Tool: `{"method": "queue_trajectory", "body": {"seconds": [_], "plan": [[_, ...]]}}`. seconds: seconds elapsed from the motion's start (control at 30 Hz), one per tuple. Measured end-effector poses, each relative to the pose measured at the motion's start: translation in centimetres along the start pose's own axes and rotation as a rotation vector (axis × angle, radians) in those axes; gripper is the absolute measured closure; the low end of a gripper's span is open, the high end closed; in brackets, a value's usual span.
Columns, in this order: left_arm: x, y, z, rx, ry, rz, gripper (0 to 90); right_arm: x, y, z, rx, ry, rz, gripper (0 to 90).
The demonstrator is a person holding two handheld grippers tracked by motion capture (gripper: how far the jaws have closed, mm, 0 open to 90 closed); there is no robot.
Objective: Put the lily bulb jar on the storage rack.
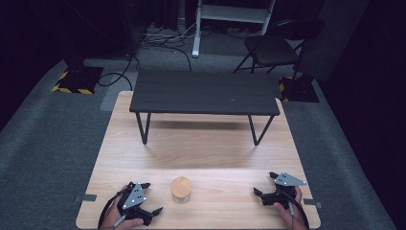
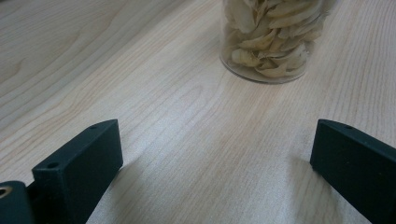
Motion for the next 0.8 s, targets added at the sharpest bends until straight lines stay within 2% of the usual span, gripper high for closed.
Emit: {"method": "queue_trajectory", "body": {"seconds": [0.5,0.57,0.67,0.8], "plan": [[-0.1,-0.1,0.0,0.003,-0.004,0.003,1.7,0.0,0.0,0.0,0.0,0.0,0.0,0.0],[-0.5,0.0,0.0,0.001,-0.024,-0.003,1.4,0.0,0.0,0.0,0.0,0.0,0.0,0.0],[-1.2,-0.2,0.0,0.024,-0.03,-0.005,1.5,0.0,0.0,0.0,0.0,0.0,0.0,0.0],[-3.4,-0.5,0.0,0.041,-0.033,-0.057,1.7,0.0,0.0,0.0,0.0,0.0,0.0,0.0]]}}
Point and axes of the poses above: each handheld gripper's, and its own axes: z roughly backward along the jaws, x roughly out of its underside, y roughly to its right, the point moved 7 cm from there along -z, roughly forward along the jaws, and after that the axes turned 1 degree about -x, right-handed, at the moved point
